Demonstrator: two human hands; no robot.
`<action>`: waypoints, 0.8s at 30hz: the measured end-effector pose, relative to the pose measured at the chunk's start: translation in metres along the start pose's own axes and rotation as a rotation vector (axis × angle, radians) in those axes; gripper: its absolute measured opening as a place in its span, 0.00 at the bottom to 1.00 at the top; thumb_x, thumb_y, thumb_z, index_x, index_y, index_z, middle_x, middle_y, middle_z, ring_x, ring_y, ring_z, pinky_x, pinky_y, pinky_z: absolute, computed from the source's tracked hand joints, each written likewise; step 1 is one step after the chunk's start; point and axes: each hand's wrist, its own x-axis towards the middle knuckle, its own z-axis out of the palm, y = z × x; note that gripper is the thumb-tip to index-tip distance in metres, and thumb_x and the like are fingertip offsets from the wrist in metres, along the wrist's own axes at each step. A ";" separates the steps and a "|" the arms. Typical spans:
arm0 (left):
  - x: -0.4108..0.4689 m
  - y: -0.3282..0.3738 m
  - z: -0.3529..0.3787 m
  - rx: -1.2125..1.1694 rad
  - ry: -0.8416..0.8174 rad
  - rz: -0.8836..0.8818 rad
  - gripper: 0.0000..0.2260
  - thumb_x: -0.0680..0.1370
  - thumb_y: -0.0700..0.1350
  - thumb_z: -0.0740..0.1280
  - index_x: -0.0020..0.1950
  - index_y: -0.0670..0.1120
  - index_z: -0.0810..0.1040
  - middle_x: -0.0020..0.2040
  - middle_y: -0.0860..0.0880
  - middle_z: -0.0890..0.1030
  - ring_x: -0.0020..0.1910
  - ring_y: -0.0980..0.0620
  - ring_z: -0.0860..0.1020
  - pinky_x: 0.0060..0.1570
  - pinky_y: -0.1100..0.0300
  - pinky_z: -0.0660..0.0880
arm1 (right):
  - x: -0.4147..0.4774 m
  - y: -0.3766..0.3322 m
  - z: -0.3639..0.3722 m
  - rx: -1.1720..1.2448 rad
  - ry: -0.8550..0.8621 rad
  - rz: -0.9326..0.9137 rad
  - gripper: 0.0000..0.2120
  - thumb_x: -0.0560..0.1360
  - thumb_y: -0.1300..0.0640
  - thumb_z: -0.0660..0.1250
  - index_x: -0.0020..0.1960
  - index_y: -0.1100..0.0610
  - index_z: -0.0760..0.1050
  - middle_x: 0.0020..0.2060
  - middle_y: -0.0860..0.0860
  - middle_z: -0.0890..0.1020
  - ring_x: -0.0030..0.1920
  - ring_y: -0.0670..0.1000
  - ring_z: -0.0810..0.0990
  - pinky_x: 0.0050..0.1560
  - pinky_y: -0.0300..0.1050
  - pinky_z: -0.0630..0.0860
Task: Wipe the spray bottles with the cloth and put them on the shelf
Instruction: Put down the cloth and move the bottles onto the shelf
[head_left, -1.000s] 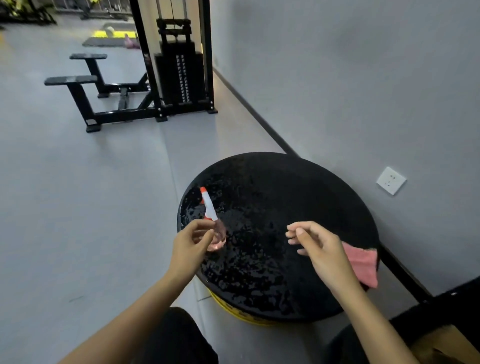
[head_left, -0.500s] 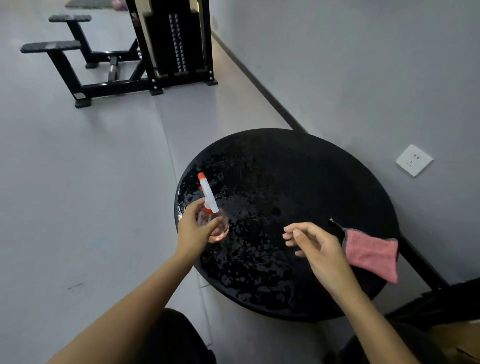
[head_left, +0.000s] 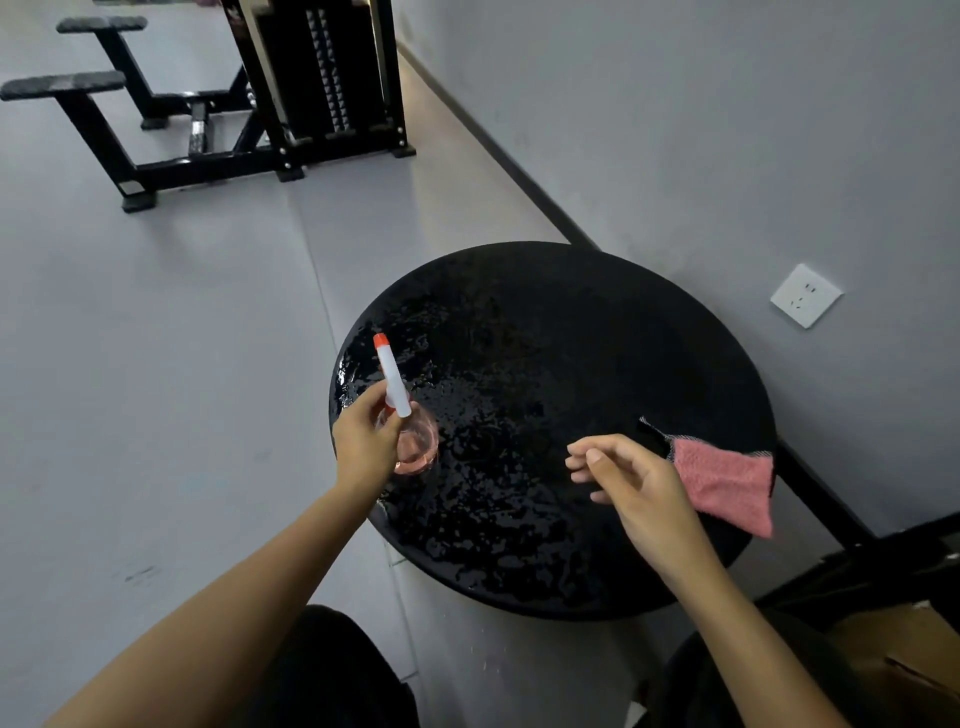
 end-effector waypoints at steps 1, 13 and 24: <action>-0.001 0.003 0.000 -0.006 -0.004 0.008 0.10 0.75 0.36 0.71 0.49 0.51 0.80 0.47 0.50 0.83 0.50 0.47 0.80 0.57 0.47 0.77 | -0.001 -0.002 -0.004 0.005 0.007 -0.006 0.10 0.80 0.62 0.62 0.48 0.53 0.81 0.42 0.48 0.85 0.44 0.44 0.83 0.44 0.39 0.78; -0.033 0.097 0.010 -0.084 -0.235 0.257 0.10 0.73 0.37 0.74 0.52 0.46 0.82 0.48 0.54 0.84 0.51 0.54 0.82 0.57 0.54 0.78 | -0.033 -0.027 -0.059 0.041 0.124 -0.087 0.09 0.80 0.61 0.62 0.48 0.52 0.80 0.41 0.46 0.85 0.43 0.41 0.82 0.43 0.40 0.77; -0.112 0.216 0.059 -0.269 -0.527 0.452 0.11 0.73 0.36 0.73 0.55 0.43 0.81 0.56 0.51 0.83 0.56 0.53 0.82 0.57 0.54 0.79 | -0.091 -0.050 -0.141 0.112 0.300 -0.216 0.10 0.80 0.63 0.61 0.48 0.53 0.80 0.43 0.50 0.84 0.42 0.43 0.82 0.42 0.33 0.76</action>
